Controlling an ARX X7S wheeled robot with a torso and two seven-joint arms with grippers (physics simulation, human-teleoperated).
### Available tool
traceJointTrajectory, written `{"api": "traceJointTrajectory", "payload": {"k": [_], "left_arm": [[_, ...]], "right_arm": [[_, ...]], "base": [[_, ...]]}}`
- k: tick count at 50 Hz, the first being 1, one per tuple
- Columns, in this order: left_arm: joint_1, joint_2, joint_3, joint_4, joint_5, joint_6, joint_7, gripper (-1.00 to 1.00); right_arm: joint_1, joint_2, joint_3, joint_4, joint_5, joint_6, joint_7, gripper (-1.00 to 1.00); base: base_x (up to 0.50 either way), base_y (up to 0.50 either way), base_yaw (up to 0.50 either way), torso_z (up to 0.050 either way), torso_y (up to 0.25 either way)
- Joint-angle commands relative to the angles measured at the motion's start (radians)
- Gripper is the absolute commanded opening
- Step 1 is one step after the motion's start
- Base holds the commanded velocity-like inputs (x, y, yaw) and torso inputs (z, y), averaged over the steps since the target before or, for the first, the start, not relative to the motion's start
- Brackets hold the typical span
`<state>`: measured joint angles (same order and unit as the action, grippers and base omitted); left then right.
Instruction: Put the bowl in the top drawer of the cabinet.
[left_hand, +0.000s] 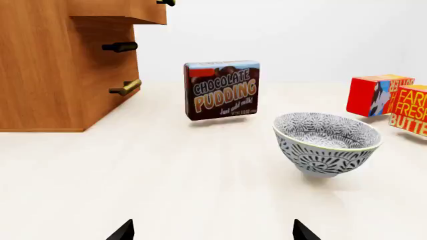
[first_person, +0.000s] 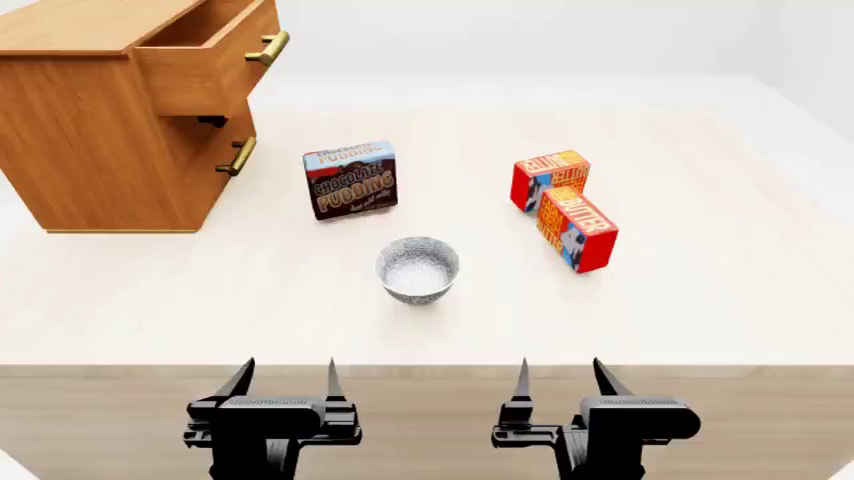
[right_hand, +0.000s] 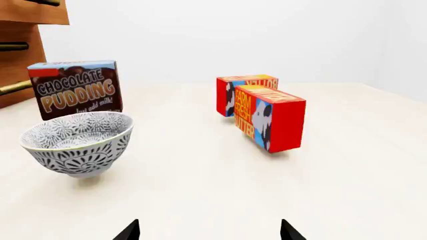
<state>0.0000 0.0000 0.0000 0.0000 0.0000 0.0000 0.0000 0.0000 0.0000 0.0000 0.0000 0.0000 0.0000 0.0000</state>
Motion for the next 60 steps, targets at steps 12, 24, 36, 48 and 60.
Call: {"api": "traceJointTrajectory", "payload": {"k": [12,24,36,48,60], "left_arm": [[-0.007,-0.052,0.032,0.011,-0.066,-0.080,-0.052,1.00],[-0.034,-0.070,0.039,0.013,-0.107,-0.144,-0.068,1.00],[-0.060,-0.091,0.024,0.031,-0.170,-0.131,-0.055,1.00],[-0.096,-0.135,0.050,0.161,-0.205,-0.226,-0.042,1.00],[-0.245,-0.185,0.066,0.287,-0.294,-0.493,-0.027,1.00]], "right_arm": [[-0.031,0.043,-0.084,-0.071,-0.002,0.066,0.117,1.00],[-0.031,0.073,-0.121,-0.076,-0.010,0.055,0.139,1.00],[-0.007,0.087,-0.142,-0.065,-0.007,0.077,0.156,1.00],[0.050,0.109,-0.134,-0.182,0.023,0.250,0.163,1.00],[0.253,0.150,-0.124,-0.422,0.050,0.658,0.134,1.00]], "base": [[0.00,0.00,0.00,0.000,0.000],[0.04,0.30,0.00,0.000,0.000],[0.15,0.50,0.00,0.005,0.000],[0.11,0.12,0.00,0.050,0.000],[0.00,0.00,0.00,0.050,0.000]]}}
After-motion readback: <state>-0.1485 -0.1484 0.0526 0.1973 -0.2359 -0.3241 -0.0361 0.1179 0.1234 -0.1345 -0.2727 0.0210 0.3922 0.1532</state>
